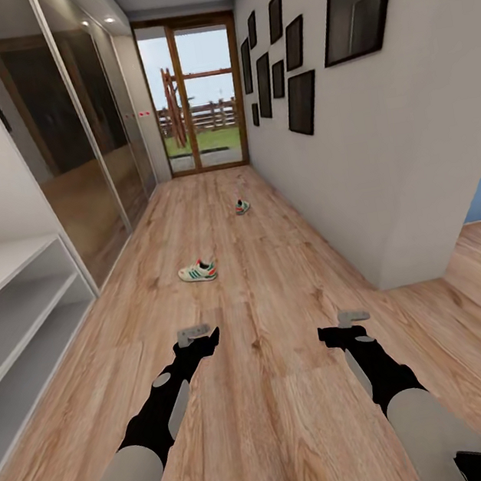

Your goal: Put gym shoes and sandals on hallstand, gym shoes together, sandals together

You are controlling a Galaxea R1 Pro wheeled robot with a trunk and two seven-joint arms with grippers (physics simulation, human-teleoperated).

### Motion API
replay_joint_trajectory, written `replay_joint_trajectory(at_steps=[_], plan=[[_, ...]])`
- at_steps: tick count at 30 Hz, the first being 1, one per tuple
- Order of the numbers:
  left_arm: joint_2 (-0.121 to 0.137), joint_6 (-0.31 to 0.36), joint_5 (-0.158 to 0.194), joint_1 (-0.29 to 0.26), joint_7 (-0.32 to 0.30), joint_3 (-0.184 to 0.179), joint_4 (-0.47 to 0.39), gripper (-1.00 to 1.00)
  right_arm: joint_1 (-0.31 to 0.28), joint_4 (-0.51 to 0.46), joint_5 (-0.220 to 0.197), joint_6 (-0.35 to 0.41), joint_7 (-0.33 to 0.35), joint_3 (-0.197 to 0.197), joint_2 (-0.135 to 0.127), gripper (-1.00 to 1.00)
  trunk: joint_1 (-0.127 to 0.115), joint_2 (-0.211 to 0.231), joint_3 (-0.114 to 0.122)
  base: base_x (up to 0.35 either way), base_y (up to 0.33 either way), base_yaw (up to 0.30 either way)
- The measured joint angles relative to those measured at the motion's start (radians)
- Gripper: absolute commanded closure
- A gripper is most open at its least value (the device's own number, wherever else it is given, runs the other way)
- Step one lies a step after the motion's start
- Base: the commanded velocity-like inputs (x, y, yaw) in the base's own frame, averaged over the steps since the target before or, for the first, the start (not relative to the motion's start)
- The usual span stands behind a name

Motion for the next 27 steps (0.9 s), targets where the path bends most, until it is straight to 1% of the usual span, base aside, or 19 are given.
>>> replay_joint_trajectory(at_steps=[27], plan=[[0.000, 0.000, 0.000, 0.000, 0.000, 0.000, 0.000, -1.00, 0.000, -0.001, 0.000, 0.000, 0.001, 0.000, 0.000, -1.00, 0.000, 0.000, 0.000, 0.327, -0.125, 0.000]])
